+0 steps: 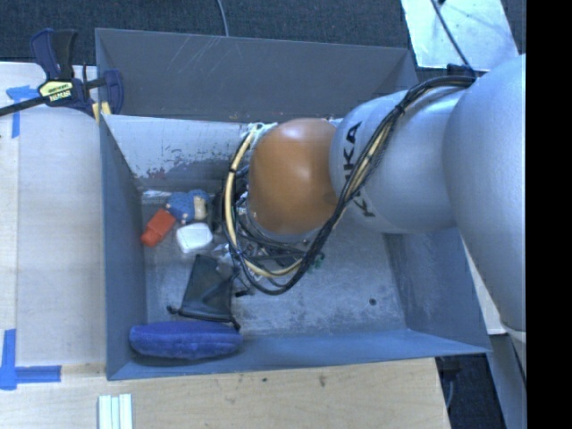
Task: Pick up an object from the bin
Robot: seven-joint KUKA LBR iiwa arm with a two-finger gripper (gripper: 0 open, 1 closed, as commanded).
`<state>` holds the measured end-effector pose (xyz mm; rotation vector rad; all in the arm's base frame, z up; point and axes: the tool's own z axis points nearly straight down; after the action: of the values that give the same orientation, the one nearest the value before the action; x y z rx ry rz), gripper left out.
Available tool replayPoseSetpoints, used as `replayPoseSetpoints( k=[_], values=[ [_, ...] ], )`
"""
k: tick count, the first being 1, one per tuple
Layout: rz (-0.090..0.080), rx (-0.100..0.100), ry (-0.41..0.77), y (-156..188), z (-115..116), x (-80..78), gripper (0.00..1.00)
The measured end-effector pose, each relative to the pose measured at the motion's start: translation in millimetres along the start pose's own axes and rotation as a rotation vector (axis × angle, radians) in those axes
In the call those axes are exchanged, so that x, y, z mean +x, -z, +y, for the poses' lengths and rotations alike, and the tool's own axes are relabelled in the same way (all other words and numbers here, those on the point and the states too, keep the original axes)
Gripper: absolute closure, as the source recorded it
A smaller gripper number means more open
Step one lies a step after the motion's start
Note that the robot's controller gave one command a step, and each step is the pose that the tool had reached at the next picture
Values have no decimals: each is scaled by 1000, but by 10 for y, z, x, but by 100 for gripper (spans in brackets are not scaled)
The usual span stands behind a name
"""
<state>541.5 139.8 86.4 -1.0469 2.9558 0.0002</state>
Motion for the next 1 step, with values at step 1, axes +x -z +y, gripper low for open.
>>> replayPoseSetpoints(
  k=[1],
  values=[
    [-3,2,-3,565,-14,-25,100]
  ],
)
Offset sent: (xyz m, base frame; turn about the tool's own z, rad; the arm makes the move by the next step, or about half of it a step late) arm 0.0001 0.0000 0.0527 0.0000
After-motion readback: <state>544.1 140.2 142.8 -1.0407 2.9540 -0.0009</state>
